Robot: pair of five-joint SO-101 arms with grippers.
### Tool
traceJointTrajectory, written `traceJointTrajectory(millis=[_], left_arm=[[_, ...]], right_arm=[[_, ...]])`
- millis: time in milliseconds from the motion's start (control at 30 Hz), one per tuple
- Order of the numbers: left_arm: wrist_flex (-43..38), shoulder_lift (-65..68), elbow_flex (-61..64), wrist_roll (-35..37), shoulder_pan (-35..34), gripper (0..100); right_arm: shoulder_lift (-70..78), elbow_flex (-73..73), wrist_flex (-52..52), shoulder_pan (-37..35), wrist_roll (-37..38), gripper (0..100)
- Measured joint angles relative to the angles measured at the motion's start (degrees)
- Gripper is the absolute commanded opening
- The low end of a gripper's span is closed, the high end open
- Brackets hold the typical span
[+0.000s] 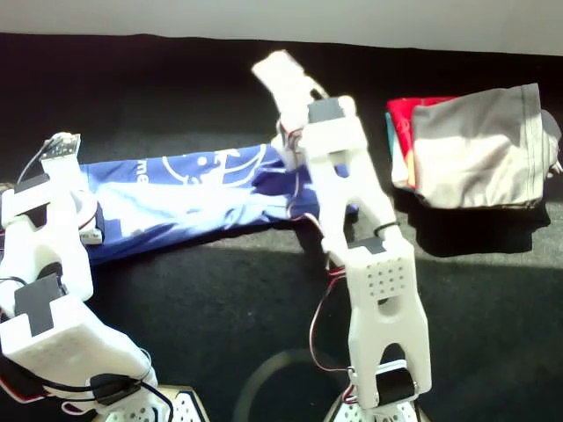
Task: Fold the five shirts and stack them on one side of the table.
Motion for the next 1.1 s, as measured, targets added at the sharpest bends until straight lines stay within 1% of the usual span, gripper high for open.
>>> traceJointTrajectory(millis=[100,400,433,500,567,633,733,800,933,1100], left_arm=[[0.0,0.0,0.0,0.0,0.0,1],[0.18,-0.7,-0.44,0.35,0.0,1],[0.97,-1.14,-0.97,0.88,0.0,2],[3.96,-1.93,-2.64,3.6,-0.7,8],[7.47,-2.73,-5.45,5.8,-1.93,17],[9.49,-2.81,-8.7,6.59,-3.43,22],[10.2,-2.46,-12.75,6.77,-5.45,22],[10.2,0.0,-15.82,6.77,-6.42,22],[11.78,7.65,-21.89,6.68,-6.33,22],[15.74,18.11,-30.33,6.95,-6.33,22]], right_arm=[[0.09,-5.36,2.37,1.76,-2.9,19.0],[0.09,-24.7,19.08,1.85,-3.43,19.0],[0.09,-26.9,21.1,1.85,-3.43,19.0],[0.09,-30.24,23.82,1.76,-3.43,19.0],[0.0,-31.65,24.53,1.67,-3.43,19.0],[0.0,-31.82,24.62,1.76,-3.43,19.0],[0.0,-31.82,24.79,1.85,-3.43,19.0],[0.09,-31.82,24.79,1.76,-3.43,19.0],[0.09,-31.82,24.79,1.67,-3.43,19.0],[0.09,-31.82,24.79,1.76,-3.43,19.0]])
